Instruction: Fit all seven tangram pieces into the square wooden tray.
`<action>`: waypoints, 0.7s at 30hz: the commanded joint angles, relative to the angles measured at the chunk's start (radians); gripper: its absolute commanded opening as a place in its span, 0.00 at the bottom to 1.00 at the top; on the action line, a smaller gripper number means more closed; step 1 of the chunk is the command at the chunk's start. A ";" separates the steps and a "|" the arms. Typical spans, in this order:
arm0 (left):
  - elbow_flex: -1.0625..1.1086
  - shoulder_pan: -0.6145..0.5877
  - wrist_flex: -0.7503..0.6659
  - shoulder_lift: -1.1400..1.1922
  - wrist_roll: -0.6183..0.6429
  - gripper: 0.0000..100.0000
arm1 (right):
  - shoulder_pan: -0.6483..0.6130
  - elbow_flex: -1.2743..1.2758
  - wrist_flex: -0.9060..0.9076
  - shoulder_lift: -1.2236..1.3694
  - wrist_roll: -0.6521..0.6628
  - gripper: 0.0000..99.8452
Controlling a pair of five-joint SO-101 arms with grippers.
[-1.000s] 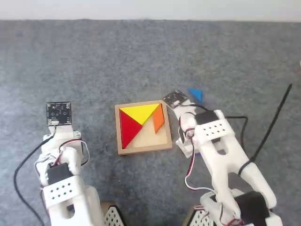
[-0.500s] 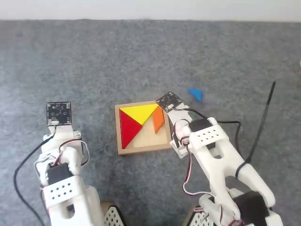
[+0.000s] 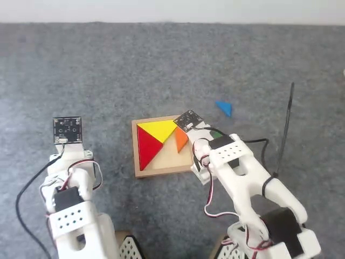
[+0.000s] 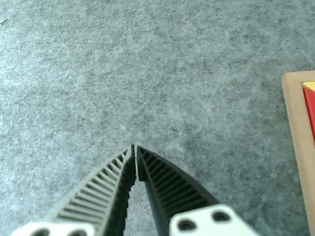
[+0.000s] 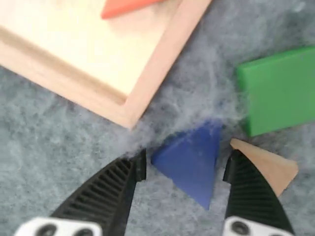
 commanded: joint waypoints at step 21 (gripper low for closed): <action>-0.047 -0.003 0.005 0.003 -0.011 0.01 | -0.005 -0.034 -0.021 0.010 0.124 0.26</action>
